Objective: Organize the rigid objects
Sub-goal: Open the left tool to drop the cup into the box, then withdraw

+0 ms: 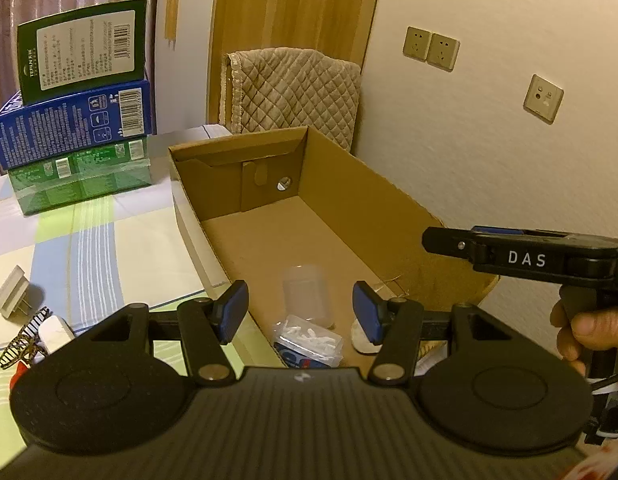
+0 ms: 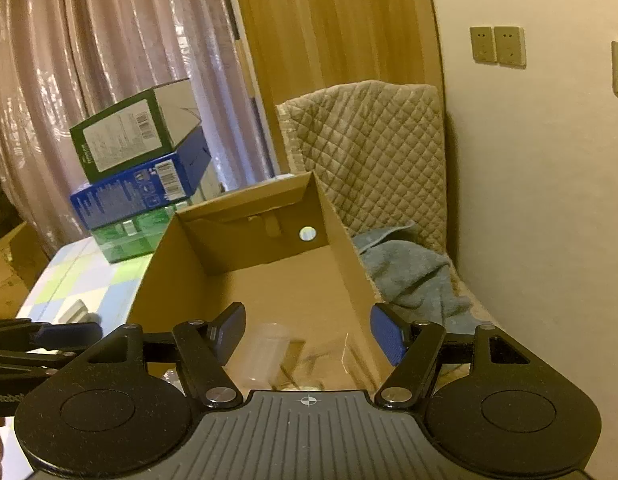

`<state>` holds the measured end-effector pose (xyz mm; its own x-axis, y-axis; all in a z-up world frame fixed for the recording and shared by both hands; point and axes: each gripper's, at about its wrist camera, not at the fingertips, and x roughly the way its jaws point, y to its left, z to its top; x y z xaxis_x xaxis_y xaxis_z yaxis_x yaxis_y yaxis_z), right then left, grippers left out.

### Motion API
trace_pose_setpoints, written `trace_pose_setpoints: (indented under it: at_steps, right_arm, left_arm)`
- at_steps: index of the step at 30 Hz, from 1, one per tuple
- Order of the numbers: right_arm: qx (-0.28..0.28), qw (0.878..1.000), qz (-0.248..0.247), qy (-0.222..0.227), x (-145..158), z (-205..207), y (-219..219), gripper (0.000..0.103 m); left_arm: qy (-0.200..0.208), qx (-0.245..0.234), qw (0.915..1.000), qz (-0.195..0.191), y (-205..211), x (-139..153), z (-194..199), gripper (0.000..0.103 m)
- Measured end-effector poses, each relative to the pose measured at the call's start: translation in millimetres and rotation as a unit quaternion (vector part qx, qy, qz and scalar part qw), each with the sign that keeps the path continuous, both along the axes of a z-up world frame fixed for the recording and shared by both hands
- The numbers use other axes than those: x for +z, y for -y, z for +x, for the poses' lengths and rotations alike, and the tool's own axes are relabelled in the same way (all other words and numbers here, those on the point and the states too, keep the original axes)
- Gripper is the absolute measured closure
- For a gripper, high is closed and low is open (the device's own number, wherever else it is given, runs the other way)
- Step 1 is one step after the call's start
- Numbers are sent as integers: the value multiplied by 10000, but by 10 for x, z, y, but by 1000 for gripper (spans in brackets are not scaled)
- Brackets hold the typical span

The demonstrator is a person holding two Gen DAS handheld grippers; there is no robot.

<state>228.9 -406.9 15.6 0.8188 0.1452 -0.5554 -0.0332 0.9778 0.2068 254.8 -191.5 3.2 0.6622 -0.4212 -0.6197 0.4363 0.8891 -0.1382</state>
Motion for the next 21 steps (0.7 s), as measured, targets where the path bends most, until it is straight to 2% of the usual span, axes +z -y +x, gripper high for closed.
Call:
trace_pose_setpoints:
  at_steps: [14, 21]
  right_arm:
    - [20, 9996, 102, 268, 291, -179, -94, 36]
    - [252, 9981, 232, 521, 520, -307, -367, 36]
  left_arm:
    - [160, 175, 9997, 20, -298, 169, -117, 51]
    - [369, 456, 9982, 92, -704, 387, -262, 50]
